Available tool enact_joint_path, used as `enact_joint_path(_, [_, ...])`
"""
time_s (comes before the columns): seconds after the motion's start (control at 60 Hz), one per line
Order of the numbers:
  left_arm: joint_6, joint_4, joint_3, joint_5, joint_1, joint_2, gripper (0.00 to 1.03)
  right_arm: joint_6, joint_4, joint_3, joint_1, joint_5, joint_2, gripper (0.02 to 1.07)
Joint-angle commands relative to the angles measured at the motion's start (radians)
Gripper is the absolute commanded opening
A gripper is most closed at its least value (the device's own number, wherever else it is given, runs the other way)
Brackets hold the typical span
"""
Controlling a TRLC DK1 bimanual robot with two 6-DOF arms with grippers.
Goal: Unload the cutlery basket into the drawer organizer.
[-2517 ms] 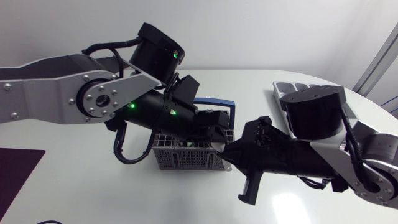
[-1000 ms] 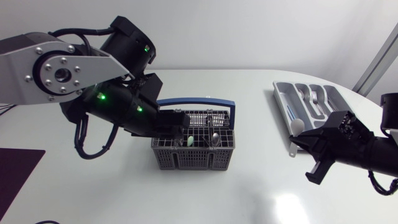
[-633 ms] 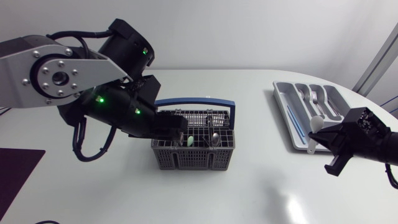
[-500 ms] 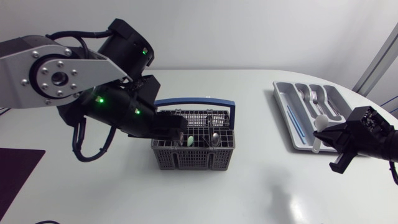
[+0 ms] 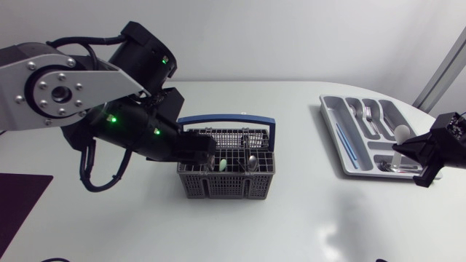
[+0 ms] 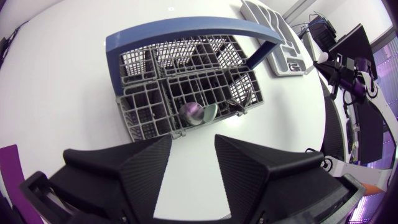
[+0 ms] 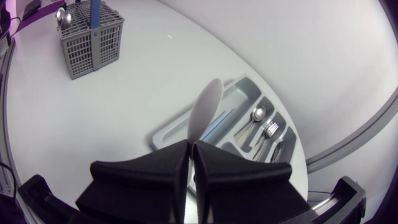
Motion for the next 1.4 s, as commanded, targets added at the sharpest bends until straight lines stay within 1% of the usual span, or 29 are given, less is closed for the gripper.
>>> enact_joint_path(0.0, [0.008,-0.009,-0.030,-0.009,-0.006,-0.025,0.51,-0.067,-0.027,0.054,-0.027,-0.016,0.050,0.08])
enact_joint_path(0.083, [0.008,-0.009,-0.033,-0.009,-0.006,-0.028,0.51,-0.124,-0.061,0.105,-0.056,-0.032,0.104,0.08])
enact_joint_path(0.433, [0.007,-0.009,-0.038,-0.022,-0.014,-0.038,0.51,-0.308,-0.182,0.257,-0.099,-0.027,0.253,0.08])
enact_joint_path(0.6, [0.004,-0.009,-0.041,-0.035,-0.027,-0.039,0.51,-0.385,-0.211,0.332,-0.097,0.014,0.346,0.08])
enact_joint_path(0.733, [0.004,-0.011,-0.042,-0.036,-0.030,-0.044,0.51,-0.397,-0.216,0.390,-0.100,0.046,0.409,0.08])
enact_joint_path(0.883, [0.002,-0.009,-0.047,-0.038,-0.034,-0.044,0.51,-0.458,-0.190,0.415,-0.100,0.117,0.469,0.08])
enact_joint_path(1.117, [0.002,-0.011,-0.053,-0.038,-0.034,-0.045,0.51,-0.520,-0.058,0.407,-0.105,0.197,0.543,0.08])
enact_joint_path(1.2, [0.004,-0.009,-0.053,-0.039,-0.034,-0.045,0.51,-0.534,-0.055,0.419,-0.105,0.234,0.569,0.08])
enact_joint_path(1.267, [0.004,-0.009,-0.051,-0.039,-0.034,-0.044,0.51,-0.557,-0.018,0.409,-0.100,0.280,0.590,0.08])
enact_joint_path(1.383, [0.005,-0.011,-0.053,-0.042,-0.038,-0.045,0.51,-0.586,0.008,0.383,-0.096,0.315,0.603,0.08])
